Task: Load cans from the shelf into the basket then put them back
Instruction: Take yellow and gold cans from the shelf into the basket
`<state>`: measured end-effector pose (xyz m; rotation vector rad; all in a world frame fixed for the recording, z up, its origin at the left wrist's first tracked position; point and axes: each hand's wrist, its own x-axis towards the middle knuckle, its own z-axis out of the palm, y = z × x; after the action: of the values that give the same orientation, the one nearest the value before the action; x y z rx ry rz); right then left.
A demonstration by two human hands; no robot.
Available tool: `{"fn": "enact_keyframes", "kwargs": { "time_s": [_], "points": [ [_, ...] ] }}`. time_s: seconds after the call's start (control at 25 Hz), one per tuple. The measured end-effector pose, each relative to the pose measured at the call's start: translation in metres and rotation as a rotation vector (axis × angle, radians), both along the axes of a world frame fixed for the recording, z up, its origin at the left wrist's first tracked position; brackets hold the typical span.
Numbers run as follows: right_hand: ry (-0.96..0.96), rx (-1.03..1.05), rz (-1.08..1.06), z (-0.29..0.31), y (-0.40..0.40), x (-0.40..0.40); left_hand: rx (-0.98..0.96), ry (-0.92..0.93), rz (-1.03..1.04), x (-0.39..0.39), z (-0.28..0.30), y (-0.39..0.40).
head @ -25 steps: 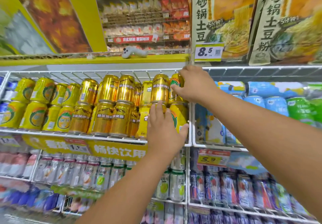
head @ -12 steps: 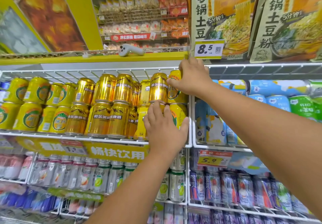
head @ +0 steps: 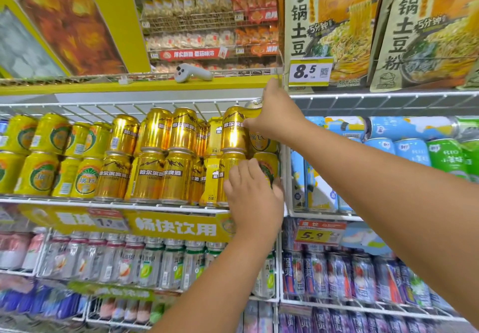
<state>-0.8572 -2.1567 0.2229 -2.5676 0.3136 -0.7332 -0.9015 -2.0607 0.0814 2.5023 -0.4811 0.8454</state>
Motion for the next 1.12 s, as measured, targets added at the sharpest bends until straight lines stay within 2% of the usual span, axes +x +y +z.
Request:
{"fn": "enact_keyframes", "kwargs": {
  "time_s": [0.12, 0.28, 0.44, 0.6, 0.76, 0.92, 1.12],
  "points": [
    [0.078, 0.091, -0.042, 0.009, -0.007, -0.005, 0.109, 0.069, 0.034, 0.006, 0.011, 0.002],
    [-0.008, 0.146, -0.036, 0.02, -0.009, -0.017, 0.251, 0.194, 0.028, 0.012, 0.029, 0.0],
    [-0.051, 0.307, -0.036, 0.038, -0.02, -0.034, 0.394, 0.225, 0.045, 0.017, 0.041, -0.002],
    [-0.053, 0.461, -0.023, 0.034, -0.034, -0.054, 0.178, 0.302, 0.023, 0.014, 0.04, -0.004],
    [-0.093, 0.563, -0.013, 0.027, -0.046, -0.07, -0.079, 0.268, -0.032, 0.003, 0.025, 0.002],
    [-0.09, 0.694, 0.028, 0.029, -0.046, -0.083, -0.231, 0.284, -0.152, -0.008, 0.022, 0.009],
    [-0.105, 0.874, 0.12, 0.023, -0.034, -0.093, -0.423, 0.435, -0.245, -0.012, 0.03, 0.03]
  ]
}}
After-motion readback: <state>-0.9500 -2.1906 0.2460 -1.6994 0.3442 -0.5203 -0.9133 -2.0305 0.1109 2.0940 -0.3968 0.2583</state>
